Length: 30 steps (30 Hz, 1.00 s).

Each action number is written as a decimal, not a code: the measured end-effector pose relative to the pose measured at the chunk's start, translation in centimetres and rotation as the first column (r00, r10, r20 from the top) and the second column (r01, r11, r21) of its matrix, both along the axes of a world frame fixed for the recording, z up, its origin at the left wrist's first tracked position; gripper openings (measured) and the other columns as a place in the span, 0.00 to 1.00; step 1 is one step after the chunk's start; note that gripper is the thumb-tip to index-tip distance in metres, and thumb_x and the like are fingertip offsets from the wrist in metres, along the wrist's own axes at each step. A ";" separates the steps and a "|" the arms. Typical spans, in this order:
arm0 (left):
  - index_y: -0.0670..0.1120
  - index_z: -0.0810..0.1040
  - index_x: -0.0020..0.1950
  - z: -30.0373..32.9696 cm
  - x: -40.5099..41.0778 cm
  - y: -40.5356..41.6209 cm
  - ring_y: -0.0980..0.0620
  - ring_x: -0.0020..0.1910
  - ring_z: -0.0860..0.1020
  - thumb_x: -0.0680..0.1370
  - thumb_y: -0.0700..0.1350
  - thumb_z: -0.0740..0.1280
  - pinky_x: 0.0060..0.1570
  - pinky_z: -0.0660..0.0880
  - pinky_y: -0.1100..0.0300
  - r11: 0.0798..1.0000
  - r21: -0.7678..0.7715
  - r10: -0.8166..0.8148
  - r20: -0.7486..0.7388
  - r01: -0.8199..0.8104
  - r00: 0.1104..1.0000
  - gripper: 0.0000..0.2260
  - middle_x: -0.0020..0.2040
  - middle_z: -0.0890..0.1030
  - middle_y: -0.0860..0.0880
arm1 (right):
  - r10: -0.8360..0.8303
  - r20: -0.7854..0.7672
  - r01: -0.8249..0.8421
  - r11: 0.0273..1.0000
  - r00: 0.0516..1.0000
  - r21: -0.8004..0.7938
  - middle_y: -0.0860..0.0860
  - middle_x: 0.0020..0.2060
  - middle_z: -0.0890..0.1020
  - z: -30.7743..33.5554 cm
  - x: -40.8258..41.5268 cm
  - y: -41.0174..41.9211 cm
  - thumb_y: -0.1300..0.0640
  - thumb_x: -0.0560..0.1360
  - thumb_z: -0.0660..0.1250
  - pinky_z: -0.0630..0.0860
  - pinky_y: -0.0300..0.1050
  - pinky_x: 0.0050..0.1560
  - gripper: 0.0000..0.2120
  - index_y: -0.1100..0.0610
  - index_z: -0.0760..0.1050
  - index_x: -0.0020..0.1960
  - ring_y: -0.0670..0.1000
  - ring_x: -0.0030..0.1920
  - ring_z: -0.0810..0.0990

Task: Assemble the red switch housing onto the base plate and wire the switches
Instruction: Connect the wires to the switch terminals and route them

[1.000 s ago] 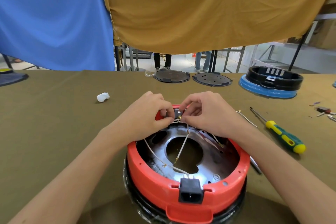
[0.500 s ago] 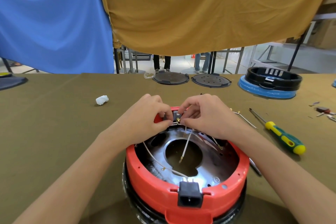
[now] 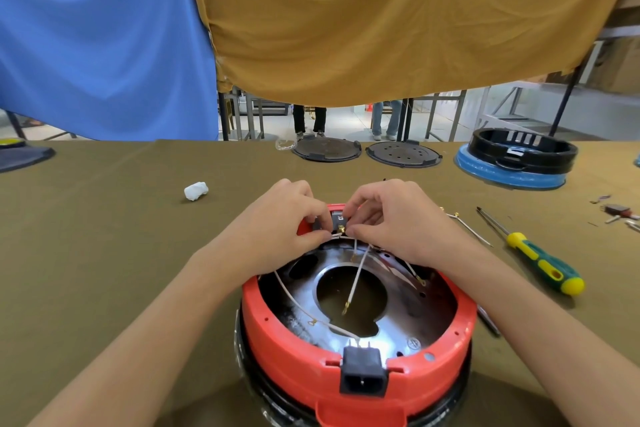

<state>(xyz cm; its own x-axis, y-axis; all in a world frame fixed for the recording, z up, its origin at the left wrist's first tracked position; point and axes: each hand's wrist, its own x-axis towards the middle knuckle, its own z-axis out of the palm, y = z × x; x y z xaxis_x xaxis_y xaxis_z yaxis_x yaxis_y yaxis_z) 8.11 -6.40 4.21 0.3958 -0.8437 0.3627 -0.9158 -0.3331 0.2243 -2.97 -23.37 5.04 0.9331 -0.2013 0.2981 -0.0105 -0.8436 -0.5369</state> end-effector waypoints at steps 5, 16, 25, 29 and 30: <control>0.58 0.82 0.50 0.0 0.2 -0.2 0.58 0.47 0.65 0.76 0.55 0.71 0.49 0.68 0.59 0.999 0.052 0.007 0.035 -0.009 0.999 0.04 0.45 0.69 0.58 | -0.007 0.011 0.007 1.000 1.000 -0.018 0.44 0.37 0.86 0.0 0.2 0.0 0.60 0.72 0.75 0.80 0.34 0.46 0.07 0.52 0.82 0.47 0.35 0.37 0.82; 0.58 0.82 0.50 1.0 0.6 -0.9 0.58 0.39 0.67 0.77 0.52 0.70 0.37 0.65 0.59 0.989 0.124 0.064 0.124 -0.080 0.990 0.03 0.38 0.68 0.58 | 0.001 0.028 0.000 1.000 1.000 -0.024 0.45 0.37 0.86 0.0 0.4 0.1 0.60 0.72 0.75 0.82 0.39 0.47 0.06 0.53 0.82 0.47 0.37 0.37 0.83; 0.59 0.81 0.48 0.6 0.5 -0.8 0.56 0.40 0.69 0.78 0.54 0.68 0.33 0.62 0.60 0.990 0.086 0.097 0.147 -0.111 0.984 0.02 0.38 0.69 0.56 | -0.017 0.148 0.041 0.987 0.989 -0.157 0.43 0.44 0.80 -0.3 0.7 -0.3 0.52 0.71 0.75 0.71 0.37 0.44 0.09 0.48 0.81 0.51 0.43 0.47 0.76; 0.59 0.81 0.48 0.6 0.4 -0.6 0.57 0.40 0.69 0.78 0.54 0.68 0.32 0.61 0.61 0.991 0.074 0.102 0.127 -0.112 0.987 0.03 0.39 0.70 0.55 | 0.026 -0.029 -0.032 0.974 0.999 -0.225 0.46 0.55 0.78 0.0 1.2 -1.0 0.47 0.70 0.75 0.69 0.41 0.53 0.22 0.48 0.76 0.62 0.47 0.56 0.73; 0.59 0.81 0.48 0.6 0.5 -0.6 0.57 0.40 0.70 0.78 0.54 0.69 0.32 0.61 0.61 0.991 0.072 0.102 0.124 -0.112 0.987 0.03 0.39 0.70 0.55 | 0.037 -0.078 -0.056 0.964 0.996 -0.258 0.46 0.55 0.79 0.3 1.4 -1.2 0.46 0.70 0.75 0.71 0.42 0.55 0.23 0.48 0.76 0.63 0.47 0.56 0.74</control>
